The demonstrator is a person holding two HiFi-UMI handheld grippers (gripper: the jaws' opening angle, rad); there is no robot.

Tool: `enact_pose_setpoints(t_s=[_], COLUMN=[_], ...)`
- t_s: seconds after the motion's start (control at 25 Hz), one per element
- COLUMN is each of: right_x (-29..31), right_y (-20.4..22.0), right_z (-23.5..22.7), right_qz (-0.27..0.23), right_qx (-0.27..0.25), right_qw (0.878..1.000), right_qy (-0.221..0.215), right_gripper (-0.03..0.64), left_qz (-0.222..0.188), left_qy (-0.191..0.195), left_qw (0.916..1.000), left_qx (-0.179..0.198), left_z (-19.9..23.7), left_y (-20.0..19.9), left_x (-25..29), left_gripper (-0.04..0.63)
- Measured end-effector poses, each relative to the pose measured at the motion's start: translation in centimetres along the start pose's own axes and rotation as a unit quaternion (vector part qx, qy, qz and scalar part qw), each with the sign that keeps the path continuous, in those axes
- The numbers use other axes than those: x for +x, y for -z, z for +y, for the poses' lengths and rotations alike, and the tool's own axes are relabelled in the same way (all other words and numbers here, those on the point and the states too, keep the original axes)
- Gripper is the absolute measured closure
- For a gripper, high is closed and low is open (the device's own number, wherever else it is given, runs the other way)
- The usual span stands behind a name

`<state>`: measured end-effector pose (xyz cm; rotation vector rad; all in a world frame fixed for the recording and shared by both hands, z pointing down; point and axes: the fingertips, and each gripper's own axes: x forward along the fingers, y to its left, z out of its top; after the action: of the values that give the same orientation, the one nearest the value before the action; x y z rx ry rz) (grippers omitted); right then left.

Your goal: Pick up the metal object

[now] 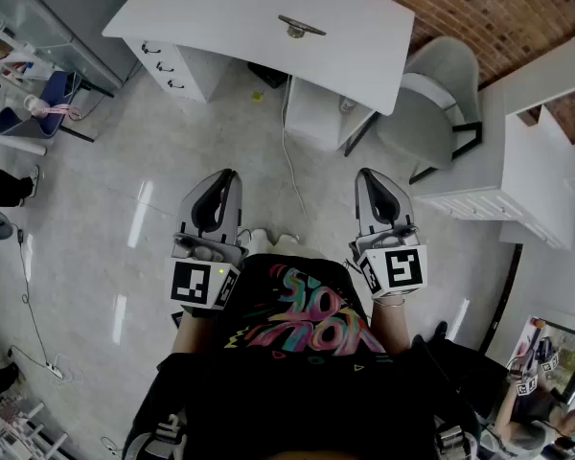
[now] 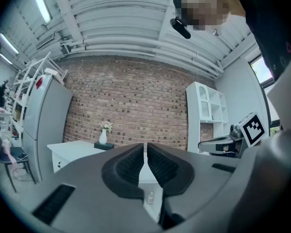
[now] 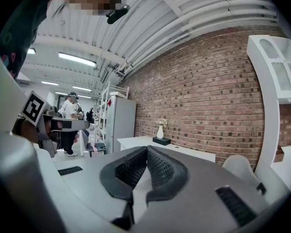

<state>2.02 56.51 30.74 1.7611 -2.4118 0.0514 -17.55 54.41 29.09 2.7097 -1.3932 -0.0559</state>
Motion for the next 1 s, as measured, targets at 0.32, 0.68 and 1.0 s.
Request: enact_pose_setpoints(t_s=[0.32,0.68,1.0], right_x=[-1.5,-0.7,8.4], right_y=[0.7,2.7,2.7], right_z=[-0.7,-2.3,-5.2], right_qz=[-0.01,0.007,0.014], right_qx=[-0.008,0.01,0.012], right_qw=[1.0,1.0,1.0], right_qy=[-0.001,0.004,0.006], right_gripper=[0.6,0.6,0.6], left_qz=[-0.012,-0.008,-0.004], left_qy=[0.0,-0.007,-0.006], left_qw=[0.9999,0.9999,1.0], left_qx=[0.006,-0.002,-0.002], left_z=[-1.6,-1.3,4.0], left_y=[0.4,1.4,2.0], left_x=[0.1,1.9,9.3], left_gripper=[0.555,0.555,0.555])
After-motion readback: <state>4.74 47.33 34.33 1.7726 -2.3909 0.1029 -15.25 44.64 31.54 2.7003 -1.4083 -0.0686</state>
